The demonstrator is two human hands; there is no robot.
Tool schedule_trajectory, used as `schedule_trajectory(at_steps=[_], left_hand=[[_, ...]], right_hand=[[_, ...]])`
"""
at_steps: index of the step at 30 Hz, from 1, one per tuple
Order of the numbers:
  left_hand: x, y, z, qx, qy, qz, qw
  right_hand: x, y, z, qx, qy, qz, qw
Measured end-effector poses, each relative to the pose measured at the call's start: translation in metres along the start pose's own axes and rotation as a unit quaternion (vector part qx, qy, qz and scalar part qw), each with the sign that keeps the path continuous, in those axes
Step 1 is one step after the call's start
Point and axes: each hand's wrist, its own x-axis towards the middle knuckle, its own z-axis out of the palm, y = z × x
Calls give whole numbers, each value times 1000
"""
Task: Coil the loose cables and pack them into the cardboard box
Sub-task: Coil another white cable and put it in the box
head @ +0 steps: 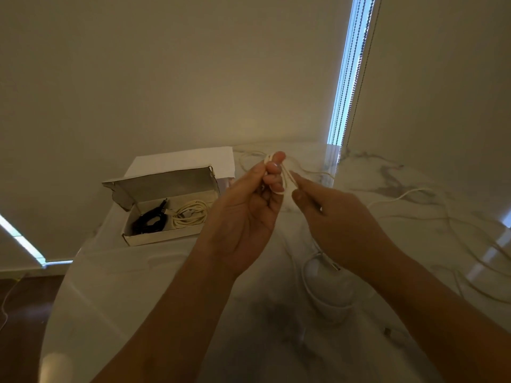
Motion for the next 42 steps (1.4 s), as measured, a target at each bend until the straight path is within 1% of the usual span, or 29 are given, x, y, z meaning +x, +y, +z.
schedule_trajectory(at_steps=[5,8,13,16,17,19,21,23,26,28,31,34,38,42], left_hand=[[6,12,-10,-14,64,101,993],[8,11,-12,6,108,136,985],[9,16,-16,78,165,190,965],[9,19,-19,119,188,205,953],[9,17,-19,141,192,205,949],[9,13,-19,224,197,198,934],[8,7,-17,317,180,192,911],[6,2,-17,385,150,188,891],[6,-2,-19,447,108,154,875],[5,-4,-17,473,77,134,868],[3,-12,-11,486,40,109,866],[1,-18,-5,494,18,100,863],[1,-18,-1,478,1,92,874],[3,-20,-2,458,-20,76,886]], right_hand=[[-14,-19,4,-35,-54,-56,996],[-21,-28,4,-50,-69,-68,994],[-31,-38,0,-47,-103,-83,990],[-35,-45,-4,-42,-110,-107,987],[-36,-47,-6,-41,-106,-118,986],[-35,-47,-9,-39,-89,-144,985],[-33,-45,-8,-43,-74,-174,981],[-29,-39,-7,-38,-53,-195,979],[-23,-32,-13,-14,6,-209,978],[-18,-27,-22,11,41,-197,980],[-10,-20,-33,60,59,-158,984],[-3,-12,-39,110,56,-113,986],[4,-2,-45,186,47,-49,980],[5,3,-45,238,39,-13,970]])
